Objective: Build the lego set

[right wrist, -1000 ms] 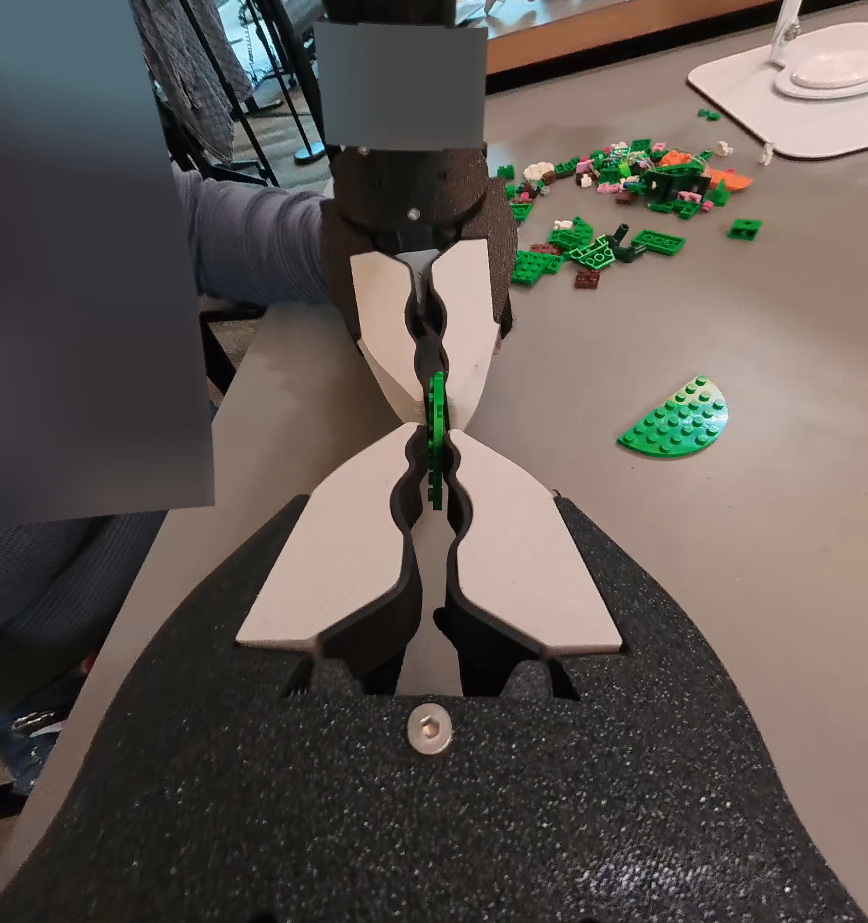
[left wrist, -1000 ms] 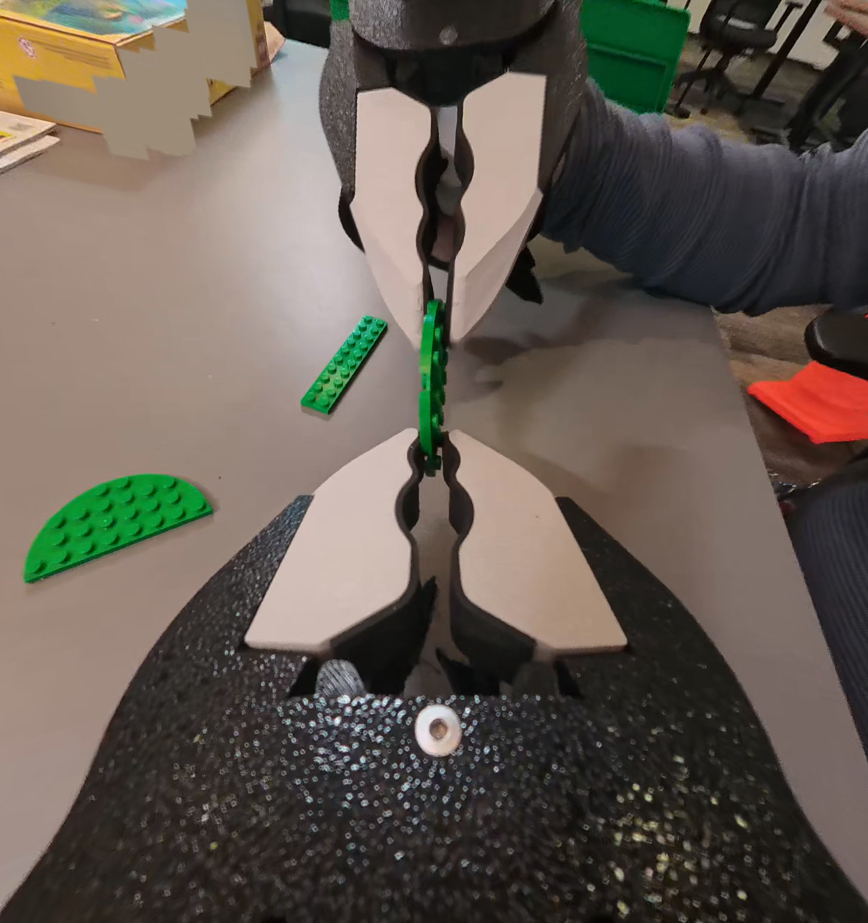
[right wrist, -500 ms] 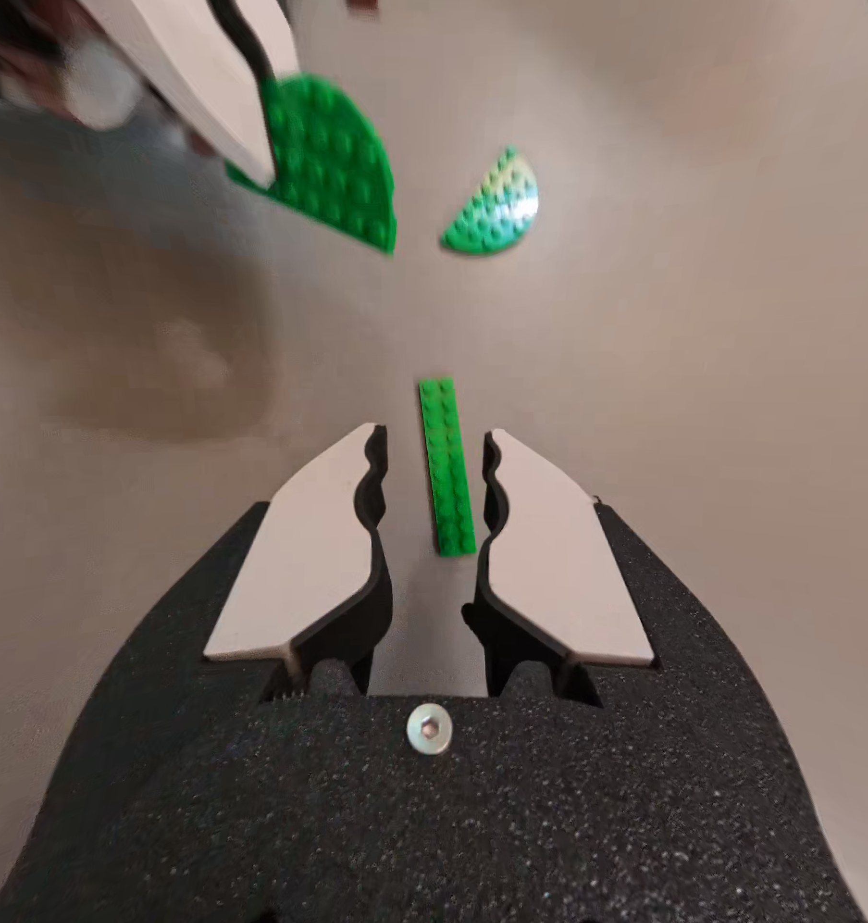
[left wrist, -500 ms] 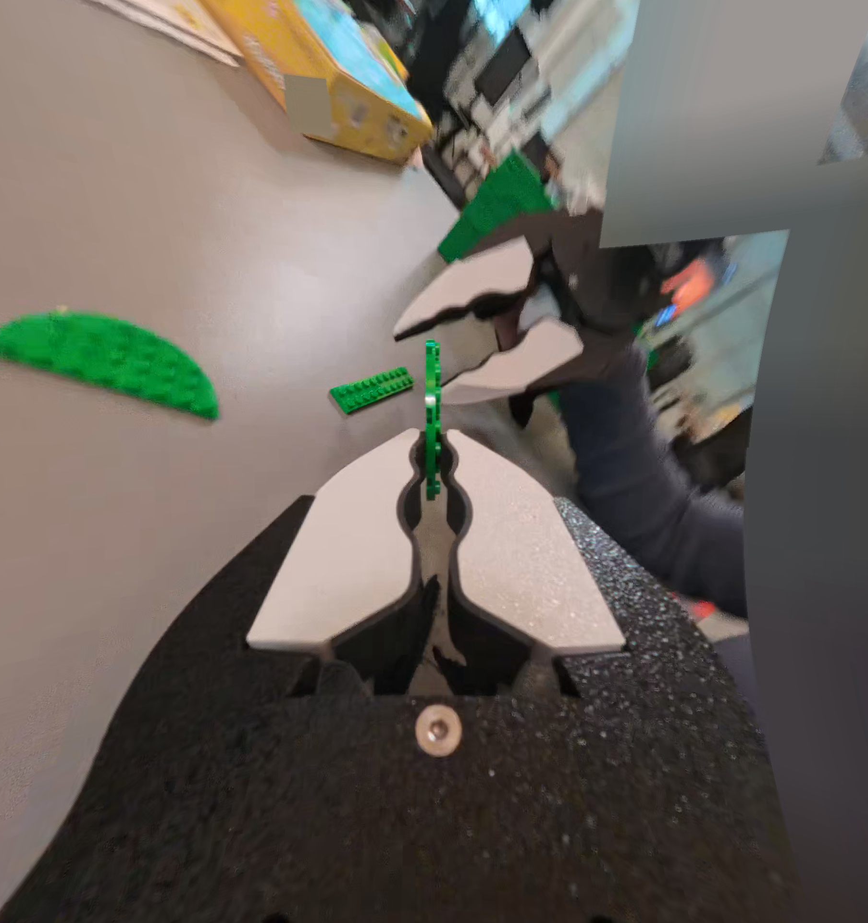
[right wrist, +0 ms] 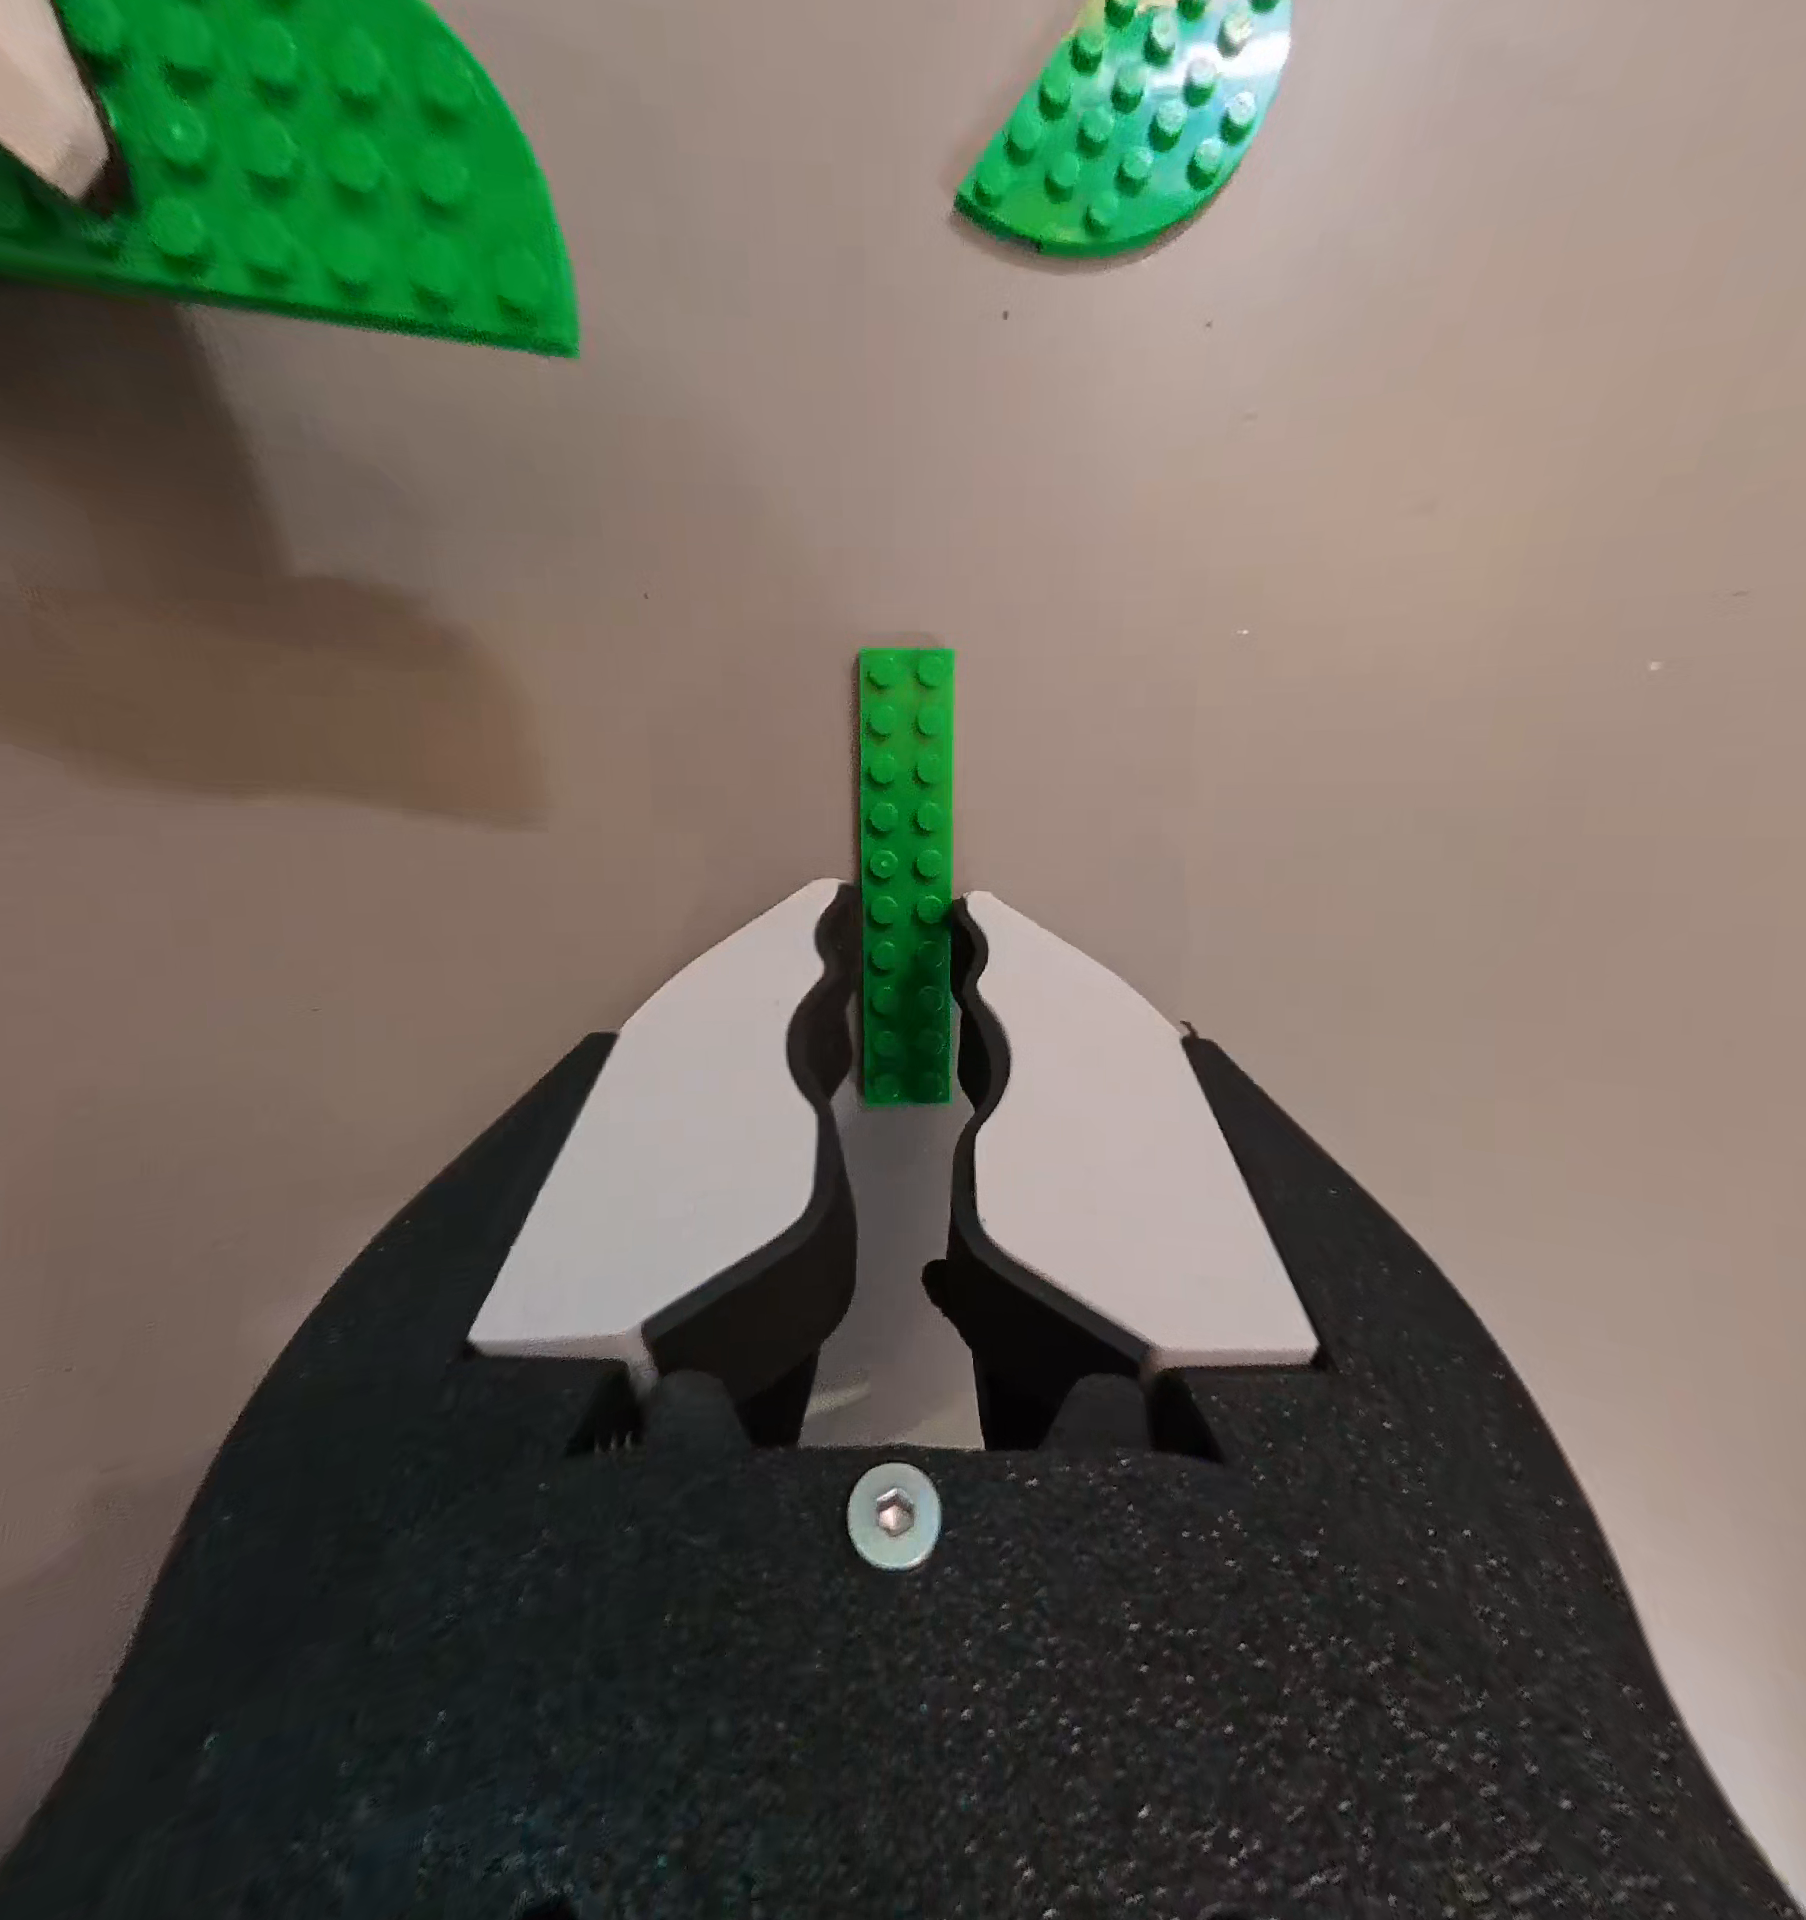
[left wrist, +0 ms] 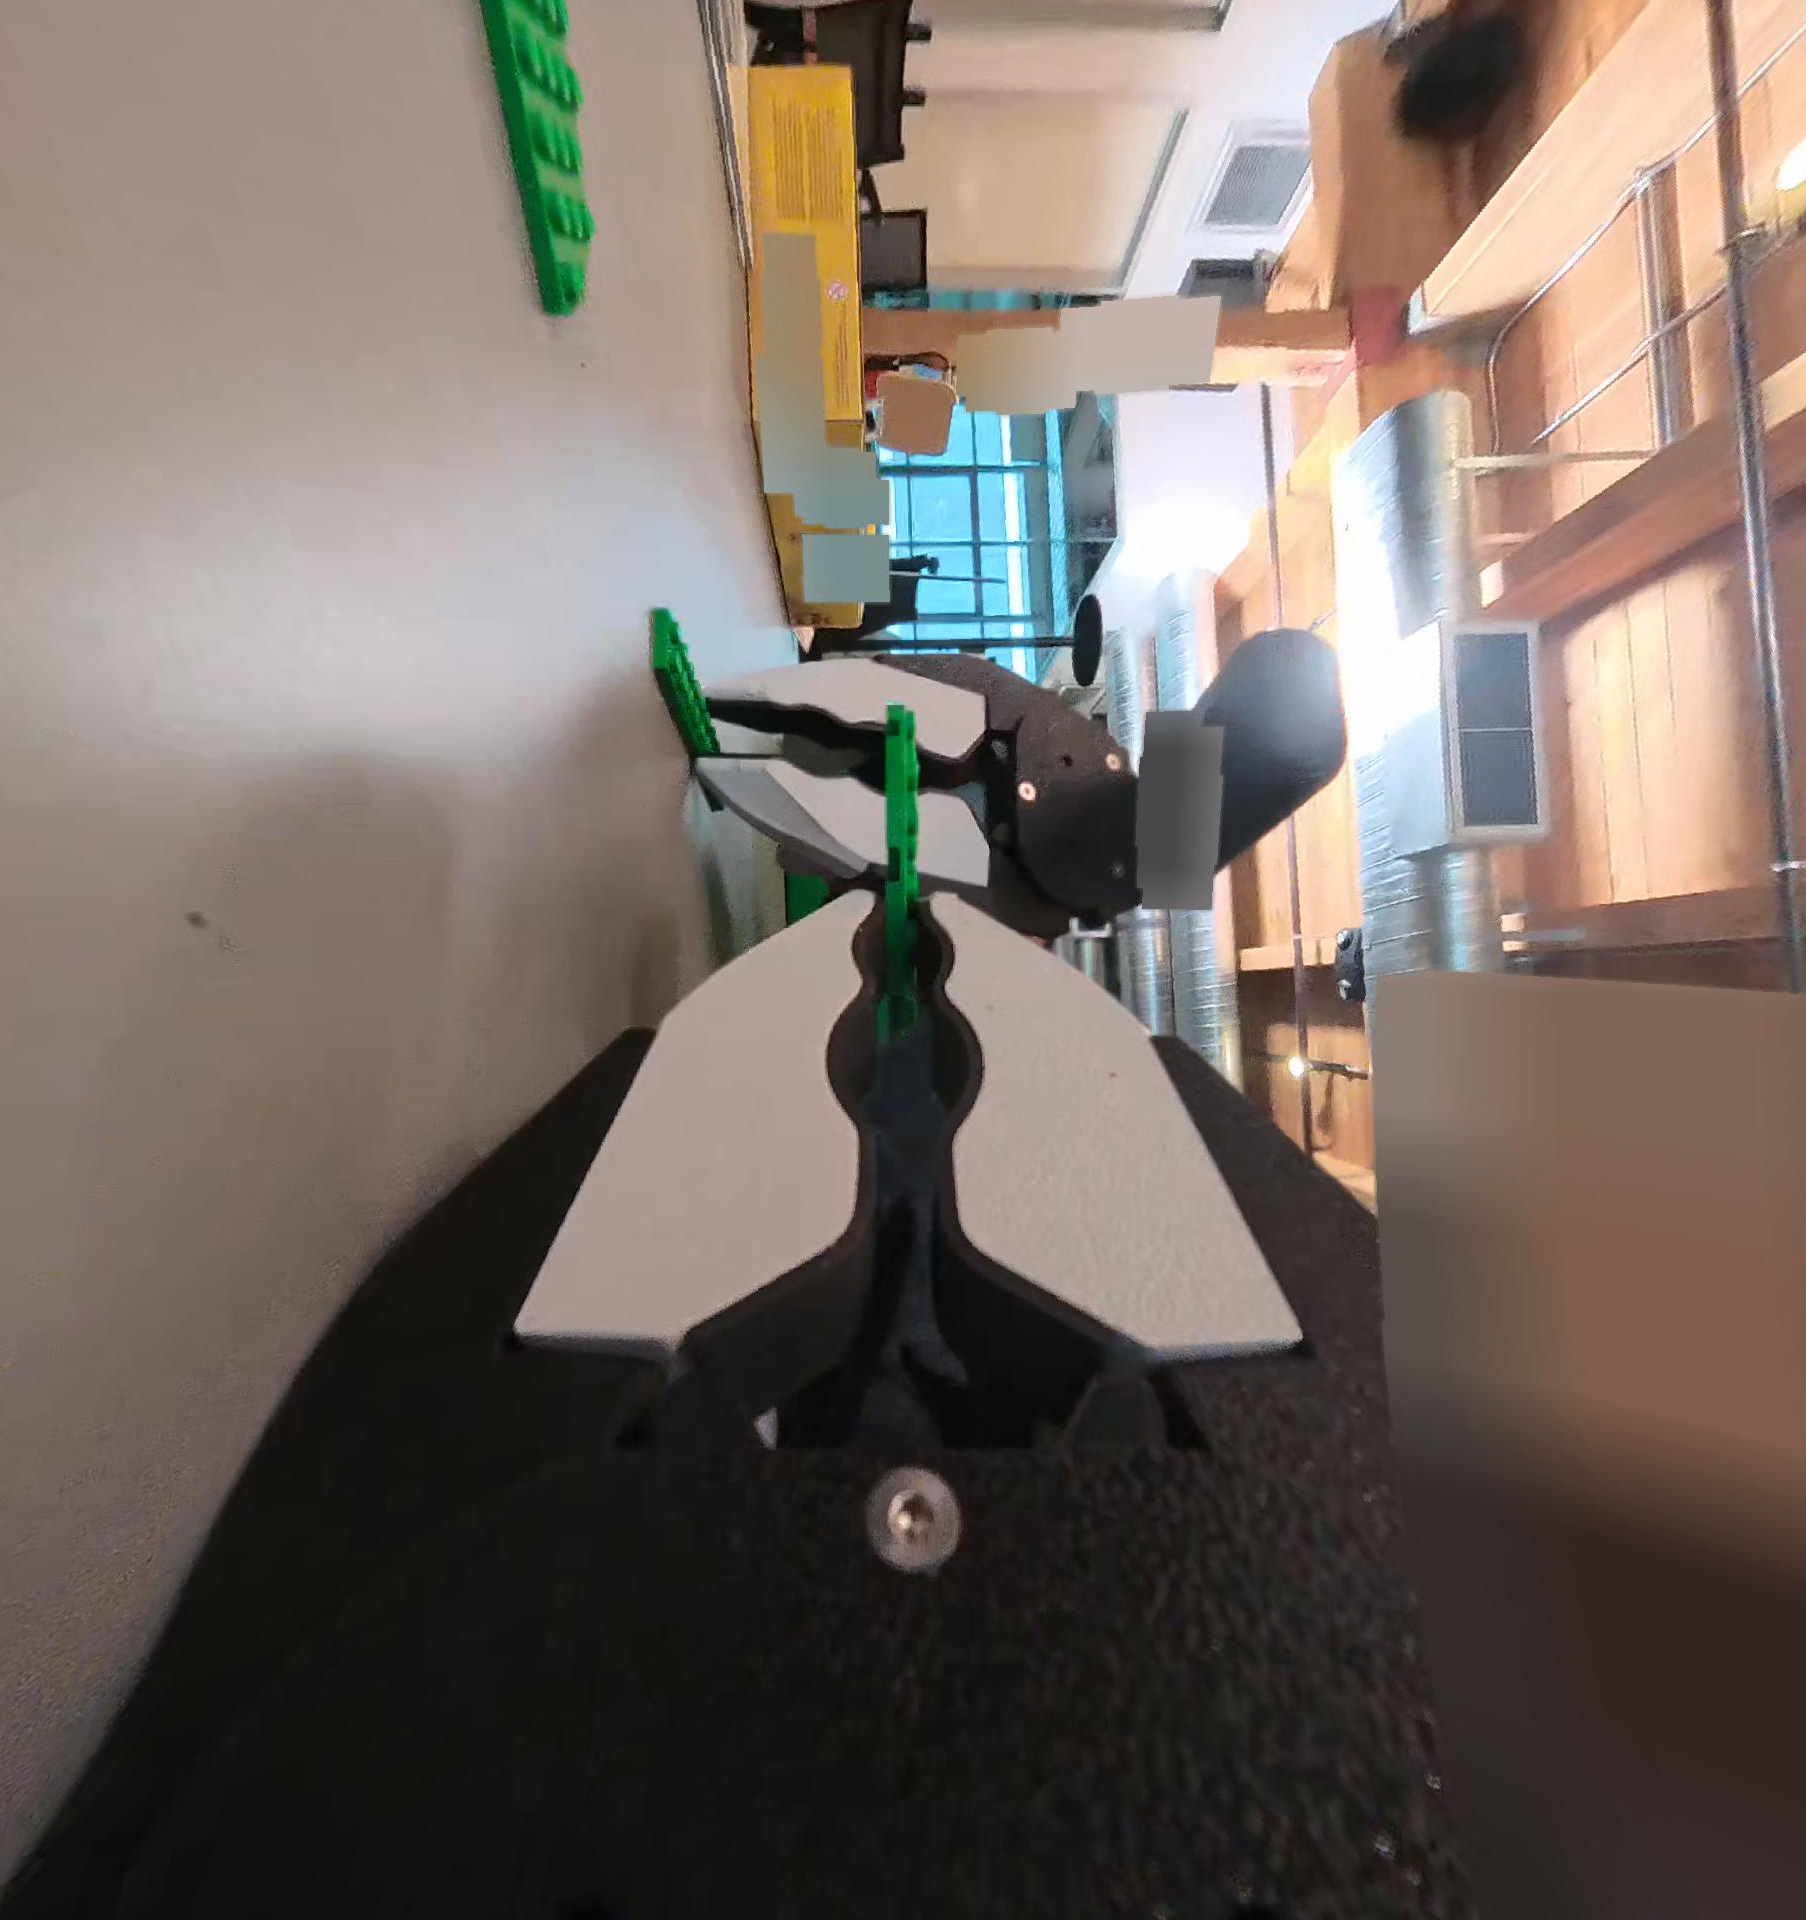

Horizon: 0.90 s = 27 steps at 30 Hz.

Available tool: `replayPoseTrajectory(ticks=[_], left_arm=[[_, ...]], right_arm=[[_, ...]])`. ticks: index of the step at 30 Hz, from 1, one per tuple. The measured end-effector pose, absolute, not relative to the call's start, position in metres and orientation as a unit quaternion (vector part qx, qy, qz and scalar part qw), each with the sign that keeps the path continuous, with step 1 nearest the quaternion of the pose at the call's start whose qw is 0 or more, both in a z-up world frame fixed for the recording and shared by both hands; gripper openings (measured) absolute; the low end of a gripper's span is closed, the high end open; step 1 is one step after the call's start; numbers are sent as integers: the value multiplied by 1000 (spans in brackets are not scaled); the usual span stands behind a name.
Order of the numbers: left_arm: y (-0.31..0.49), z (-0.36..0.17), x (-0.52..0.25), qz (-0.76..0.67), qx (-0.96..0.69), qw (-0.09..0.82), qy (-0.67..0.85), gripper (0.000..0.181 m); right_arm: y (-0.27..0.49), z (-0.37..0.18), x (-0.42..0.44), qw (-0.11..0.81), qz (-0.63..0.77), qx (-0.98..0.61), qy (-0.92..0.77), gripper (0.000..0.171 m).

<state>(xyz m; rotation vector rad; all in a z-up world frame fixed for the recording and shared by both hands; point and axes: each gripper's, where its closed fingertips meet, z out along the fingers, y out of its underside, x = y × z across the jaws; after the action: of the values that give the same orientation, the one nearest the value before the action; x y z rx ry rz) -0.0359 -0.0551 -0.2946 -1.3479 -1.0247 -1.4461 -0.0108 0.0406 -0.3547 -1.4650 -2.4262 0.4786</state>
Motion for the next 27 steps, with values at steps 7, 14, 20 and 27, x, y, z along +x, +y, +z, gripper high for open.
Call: replayPoseTrajectory(ticks=[7,14,20,27], left_arm=[[-46,-294,-28,-545,-535,493,-416,4],[-37,-294,-24,-540,-524,498,-431,4],[-36,-295,-25,-537,-521,496,-441,4],[-34,-296,-25,-535,-519,497,-444,4]], right_arm=[[28,-314,-9,202,231,-512,-802,15],[-14,-286,-11,180,253,-476,-823,15],[-19,-292,-13,138,202,-473,-847,15],[-16,-296,-16,123,142,-476,-859,15]])
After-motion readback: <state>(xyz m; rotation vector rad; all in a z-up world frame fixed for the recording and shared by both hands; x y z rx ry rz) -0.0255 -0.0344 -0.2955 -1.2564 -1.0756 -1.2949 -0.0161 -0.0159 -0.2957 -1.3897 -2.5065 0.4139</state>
